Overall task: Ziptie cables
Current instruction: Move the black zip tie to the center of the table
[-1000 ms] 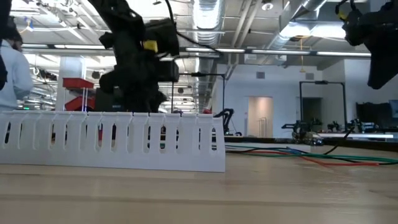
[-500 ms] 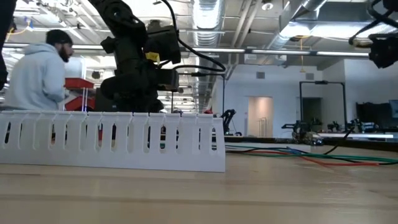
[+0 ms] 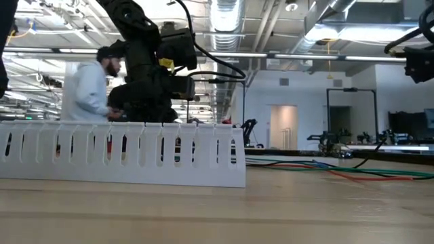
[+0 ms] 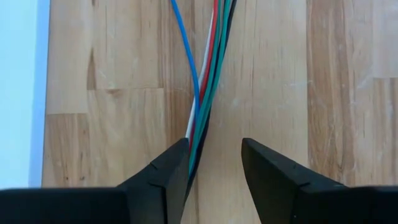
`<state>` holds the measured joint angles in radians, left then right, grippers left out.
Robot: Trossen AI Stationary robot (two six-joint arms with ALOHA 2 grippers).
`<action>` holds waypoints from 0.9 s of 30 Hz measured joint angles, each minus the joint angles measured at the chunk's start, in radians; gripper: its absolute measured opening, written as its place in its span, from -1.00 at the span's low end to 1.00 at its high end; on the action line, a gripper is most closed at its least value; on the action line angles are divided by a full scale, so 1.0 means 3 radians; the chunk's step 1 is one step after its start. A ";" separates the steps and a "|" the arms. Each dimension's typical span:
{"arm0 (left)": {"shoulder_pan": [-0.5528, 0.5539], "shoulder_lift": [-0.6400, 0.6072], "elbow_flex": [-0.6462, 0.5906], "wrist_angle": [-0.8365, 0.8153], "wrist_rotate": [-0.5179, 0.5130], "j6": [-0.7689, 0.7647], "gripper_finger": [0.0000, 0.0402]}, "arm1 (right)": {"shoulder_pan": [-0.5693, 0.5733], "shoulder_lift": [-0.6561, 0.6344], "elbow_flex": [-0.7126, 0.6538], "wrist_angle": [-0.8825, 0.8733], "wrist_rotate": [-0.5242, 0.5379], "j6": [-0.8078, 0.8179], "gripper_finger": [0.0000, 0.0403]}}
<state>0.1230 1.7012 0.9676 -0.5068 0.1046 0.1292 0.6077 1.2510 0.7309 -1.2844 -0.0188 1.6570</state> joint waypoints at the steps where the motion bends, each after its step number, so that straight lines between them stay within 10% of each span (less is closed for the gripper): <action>1: 0.0000 0.0000 0.0000 0.0002 0.0000 -0.0002 -0.29 | 0.0030 0.0012 0.0004 0.0057 0.0041 0.0093 -1.00; 5: 0.0000 0.0000 0.0000 0.0001 -0.0001 0.0012 -0.29 | 0.0278 0.0052 -0.0156 0.0940 0.0071 0.0713 -1.00; 12: 0.0001 0.0000 0.0000 -0.0004 0.0000 0.0012 -0.29 | 0.0966 0.0254 0.0022 0.0761 0.0008 0.1813 -1.00; 27: 0.0007 0.0000 0.0000 -0.0001 0.0002 0.0105 -0.29 | 0.0450 0.1019 -0.0128 0.1704 -0.0397 0.1311 -1.00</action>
<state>0.1251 1.7012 0.9676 -0.5070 0.1051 0.1608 0.7427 1.5568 0.6924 -0.7732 -0.1380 2.0504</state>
